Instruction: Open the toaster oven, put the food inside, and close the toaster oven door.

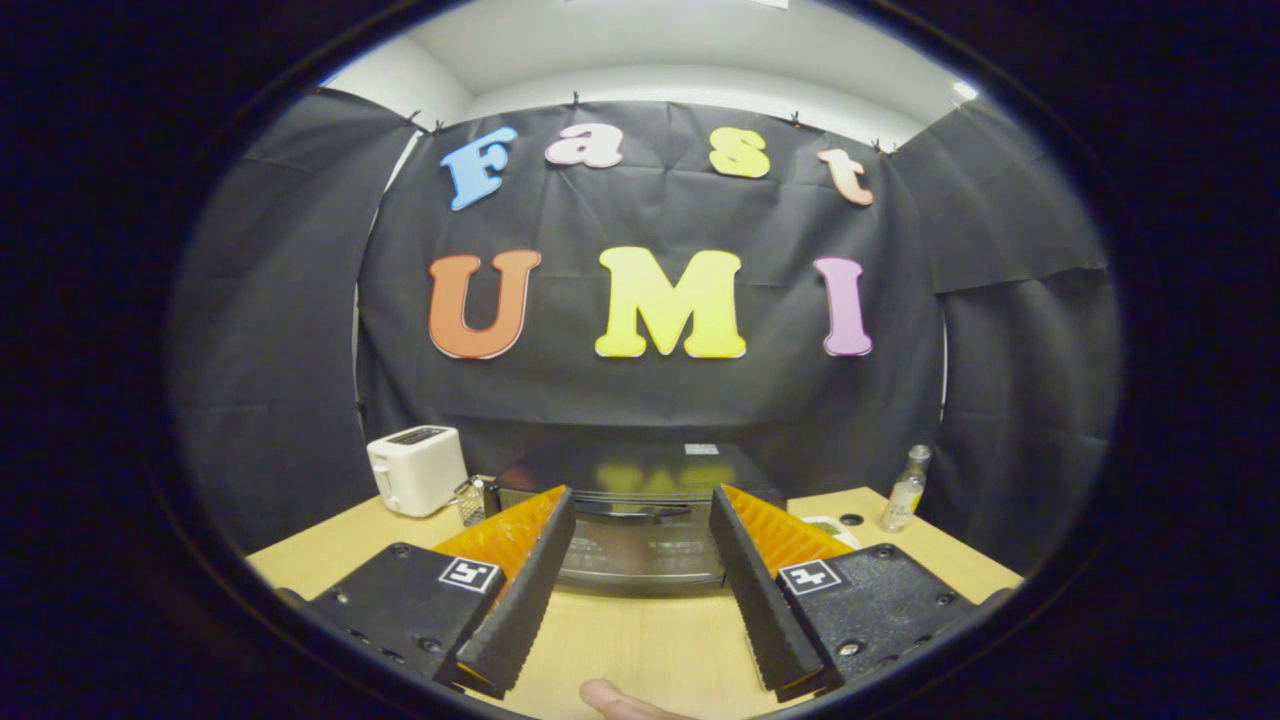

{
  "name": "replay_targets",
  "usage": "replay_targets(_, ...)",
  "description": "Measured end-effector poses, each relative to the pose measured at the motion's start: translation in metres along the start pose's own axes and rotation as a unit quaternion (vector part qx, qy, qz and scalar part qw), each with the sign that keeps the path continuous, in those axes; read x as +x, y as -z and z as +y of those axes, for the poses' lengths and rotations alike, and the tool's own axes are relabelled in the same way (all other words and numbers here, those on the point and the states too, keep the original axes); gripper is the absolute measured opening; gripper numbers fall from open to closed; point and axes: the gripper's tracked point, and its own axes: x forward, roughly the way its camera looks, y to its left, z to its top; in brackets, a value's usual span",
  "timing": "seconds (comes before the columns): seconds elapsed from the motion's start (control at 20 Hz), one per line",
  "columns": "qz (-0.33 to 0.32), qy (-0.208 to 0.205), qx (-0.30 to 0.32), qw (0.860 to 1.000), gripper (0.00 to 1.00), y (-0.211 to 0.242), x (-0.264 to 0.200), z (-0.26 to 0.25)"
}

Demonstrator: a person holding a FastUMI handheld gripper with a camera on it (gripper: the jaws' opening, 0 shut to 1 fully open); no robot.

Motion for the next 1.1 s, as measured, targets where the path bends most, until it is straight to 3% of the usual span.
replay_targets(0.25, -0.06, 0.026, -0.007, 0.998, 0.87, -0.073, -0.09, -0.037)
replay_targets(0.4, -0.073, 0.047, -0.018, 0.996, 0.92, -0.09, -0.133, -0.053)
replay_targets(0.55, -0.099, 0.039, -0.02, 0.994, 1.0, -0.101, -0.168, -0.053)
replay_targets(1.1, -0.097, 0.065, -0.017, 0.993, 1.0, -0.102, -0.196, -0.068)
